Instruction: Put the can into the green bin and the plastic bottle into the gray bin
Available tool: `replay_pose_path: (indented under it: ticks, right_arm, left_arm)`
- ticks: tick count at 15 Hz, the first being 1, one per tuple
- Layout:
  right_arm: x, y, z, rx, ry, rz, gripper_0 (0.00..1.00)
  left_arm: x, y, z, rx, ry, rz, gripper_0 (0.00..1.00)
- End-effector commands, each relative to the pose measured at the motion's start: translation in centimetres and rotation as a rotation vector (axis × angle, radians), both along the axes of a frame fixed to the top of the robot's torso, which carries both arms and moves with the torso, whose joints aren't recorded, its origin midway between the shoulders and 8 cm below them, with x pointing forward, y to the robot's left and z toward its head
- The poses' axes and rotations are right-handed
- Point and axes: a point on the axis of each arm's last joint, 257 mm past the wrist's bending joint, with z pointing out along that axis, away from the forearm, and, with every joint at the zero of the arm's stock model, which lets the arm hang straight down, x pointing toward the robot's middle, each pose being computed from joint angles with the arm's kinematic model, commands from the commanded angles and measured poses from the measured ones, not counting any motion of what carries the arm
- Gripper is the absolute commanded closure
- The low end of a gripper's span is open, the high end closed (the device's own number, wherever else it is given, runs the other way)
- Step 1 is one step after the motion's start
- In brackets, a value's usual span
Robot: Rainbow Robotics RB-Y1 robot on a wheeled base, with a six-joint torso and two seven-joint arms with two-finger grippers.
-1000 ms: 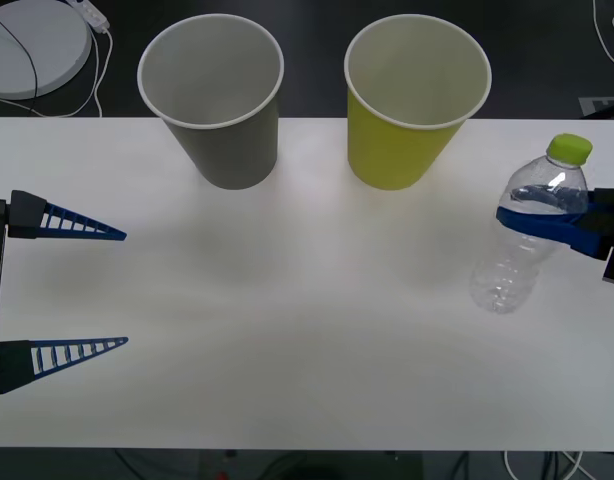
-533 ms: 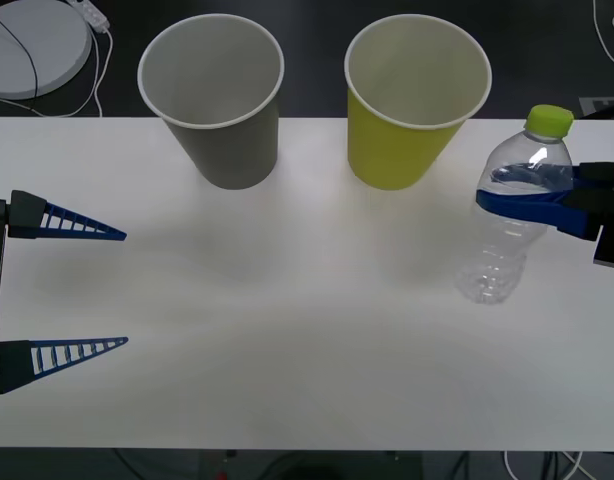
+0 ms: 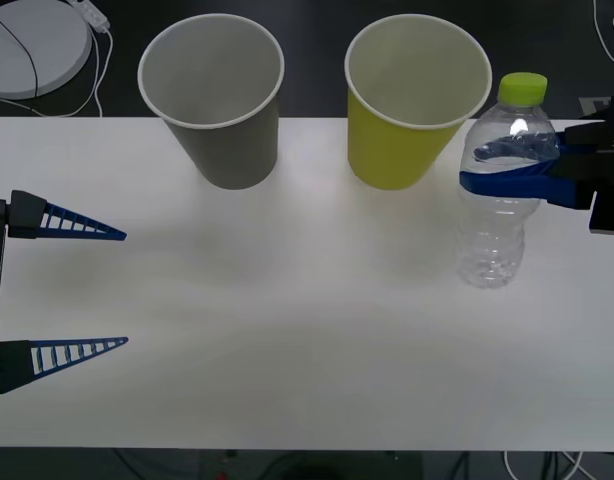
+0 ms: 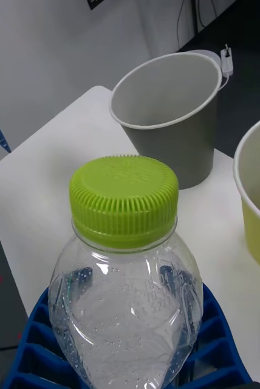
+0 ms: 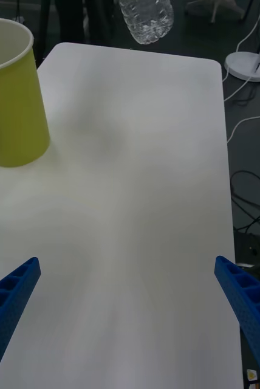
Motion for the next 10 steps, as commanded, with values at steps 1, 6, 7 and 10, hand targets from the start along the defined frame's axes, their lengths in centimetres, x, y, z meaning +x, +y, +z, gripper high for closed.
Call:
replay_pose_path:
  ticks: [1,6,7,10]
  right_arm:
    - [1.3,0.8,0.9,-0.01,-0.013,0.024,1.0]
    - [3.9,1.9,2.3,-0.047,-0.011,0.057,1.0]
    - [4.4,2.1,2.7,-0.063,-0.009,0.064,1.0]
    - [6.2,2.7,3.5,-0.072,0.0,0.071,1.0]
  left_arm:
    - [0.0,0.0,0.0,0.0,0.0,0.0,0.0]
    - [0.0,0.0,0.0,0.0,0.0,0.0,0.0]
    - [0.0,0.0,0.0,0.0,0.0,0.0,0.0]
    - [0.0,0.0,0.0,0.0,0.0,0.0,0.0]
